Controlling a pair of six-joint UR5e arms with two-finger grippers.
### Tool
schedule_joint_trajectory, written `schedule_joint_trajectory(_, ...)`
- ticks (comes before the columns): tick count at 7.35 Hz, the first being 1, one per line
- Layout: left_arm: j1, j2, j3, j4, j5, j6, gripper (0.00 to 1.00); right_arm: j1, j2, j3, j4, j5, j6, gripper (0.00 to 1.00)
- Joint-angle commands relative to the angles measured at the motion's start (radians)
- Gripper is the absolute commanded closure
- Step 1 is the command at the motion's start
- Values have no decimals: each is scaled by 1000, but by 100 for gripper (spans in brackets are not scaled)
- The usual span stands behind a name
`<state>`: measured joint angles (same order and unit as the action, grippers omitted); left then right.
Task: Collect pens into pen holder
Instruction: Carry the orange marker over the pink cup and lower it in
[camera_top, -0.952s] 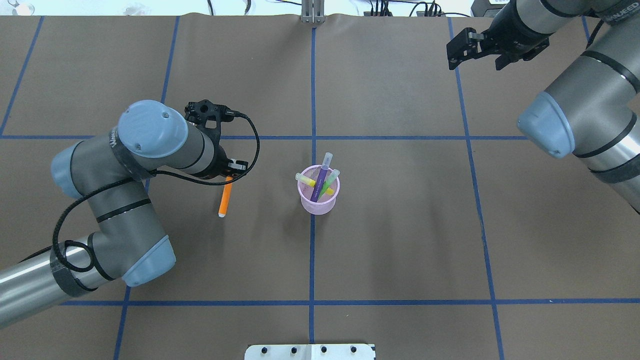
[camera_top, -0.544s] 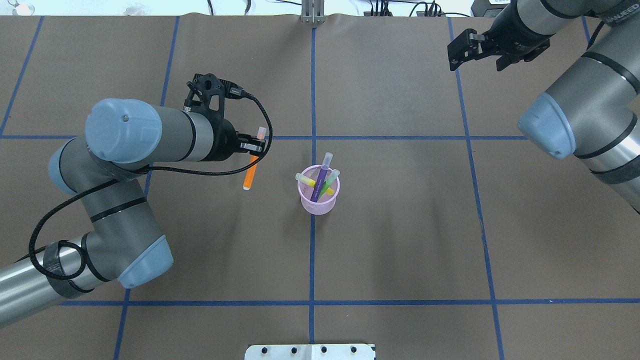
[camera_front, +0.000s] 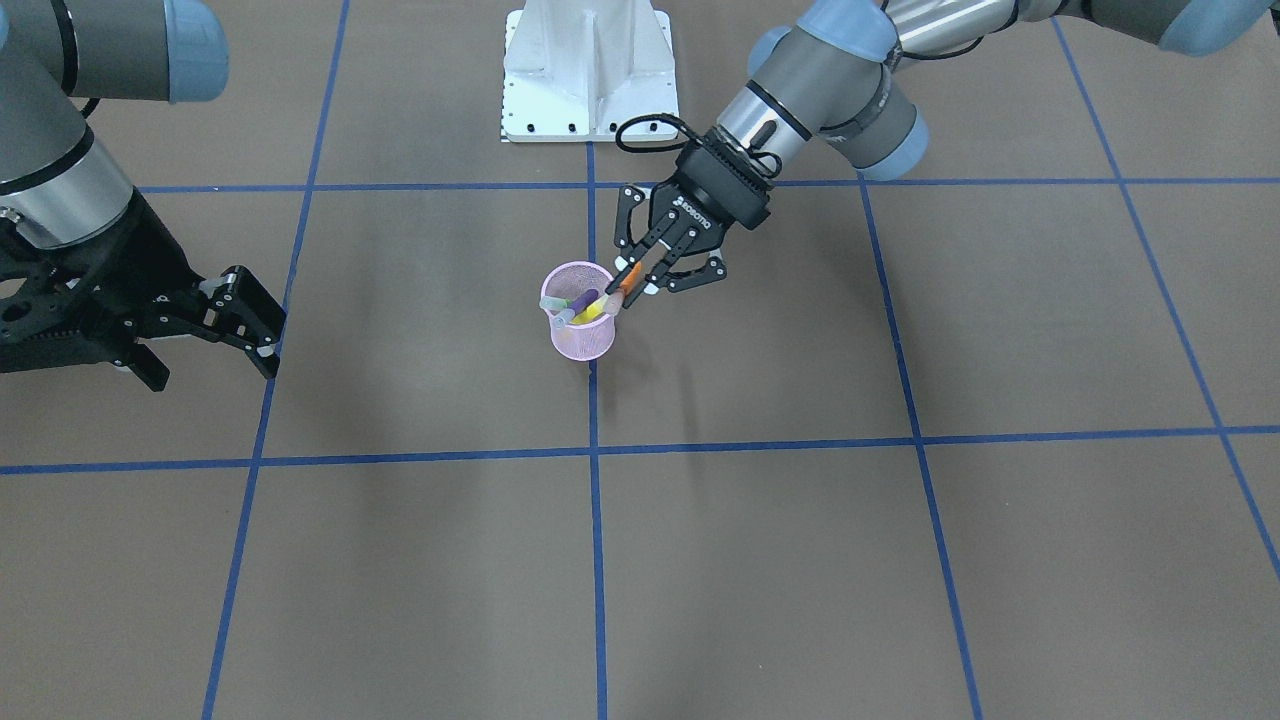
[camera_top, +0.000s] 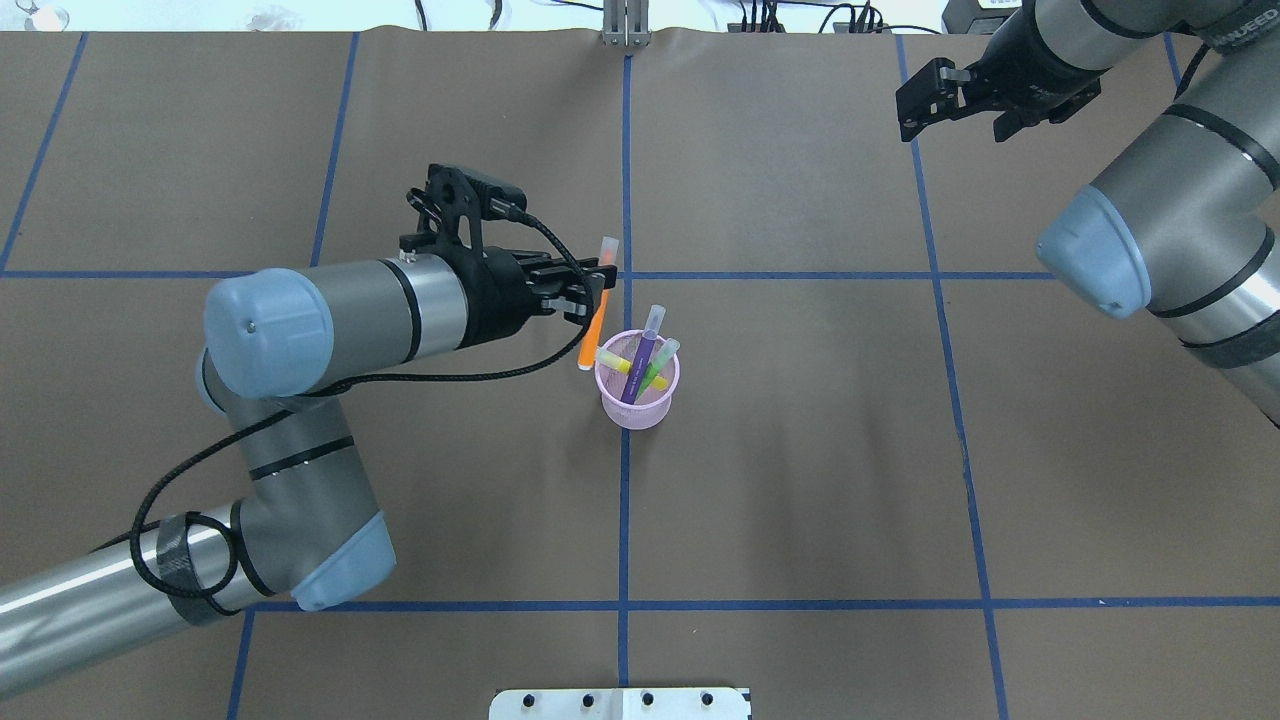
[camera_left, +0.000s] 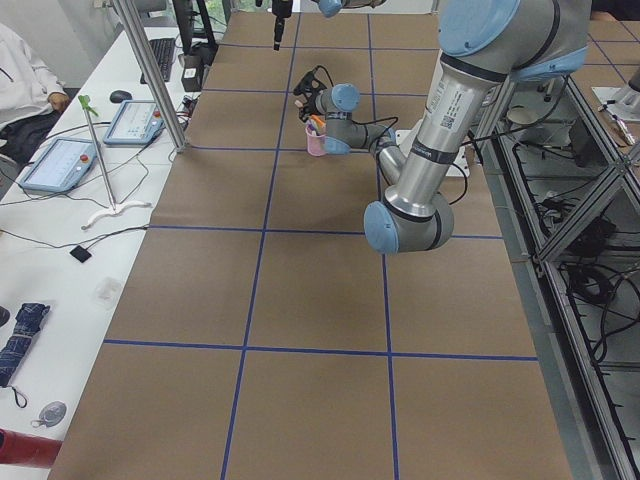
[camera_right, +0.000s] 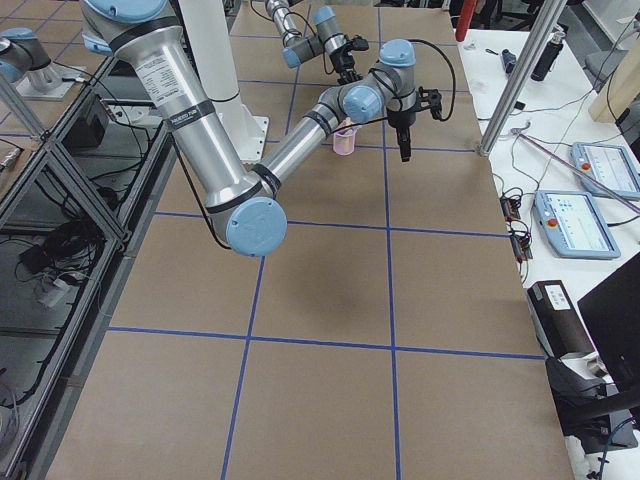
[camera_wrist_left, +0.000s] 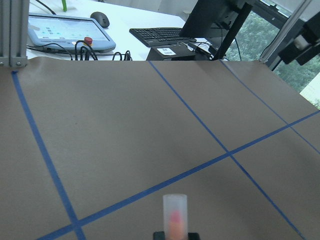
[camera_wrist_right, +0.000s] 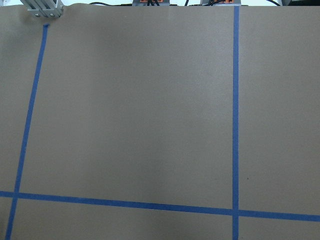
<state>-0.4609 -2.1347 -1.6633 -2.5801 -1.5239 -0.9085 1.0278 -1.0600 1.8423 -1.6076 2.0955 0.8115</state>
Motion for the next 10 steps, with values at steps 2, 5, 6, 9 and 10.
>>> schedule_joint_trajectory(2, 64, -17, 35, -50, 79, 10, 100, 0, 0, 0, 2, 0, 0, 0)
schedule_joint_trajectory(5, 59, -33, 76, -98, 102, 88, 100, 0, 0, -2, 0, -2, 0, 0)
schedule_joint_trajectory(6, 56, -39, 88, -97, 102, 92, 100, 0, 0, -3, 0, -2, 0, 0)
schedule_joint_trajectory(9, 41, -39, 106, -97, 100, 94, 100, 0, 0, -3, 2, -2, 0, 0)
schedule_joint_trajectory(10, 41, -39, 108, -97, 100, 94, 100, 0, 0, -3, 0, -2, 0, 0)
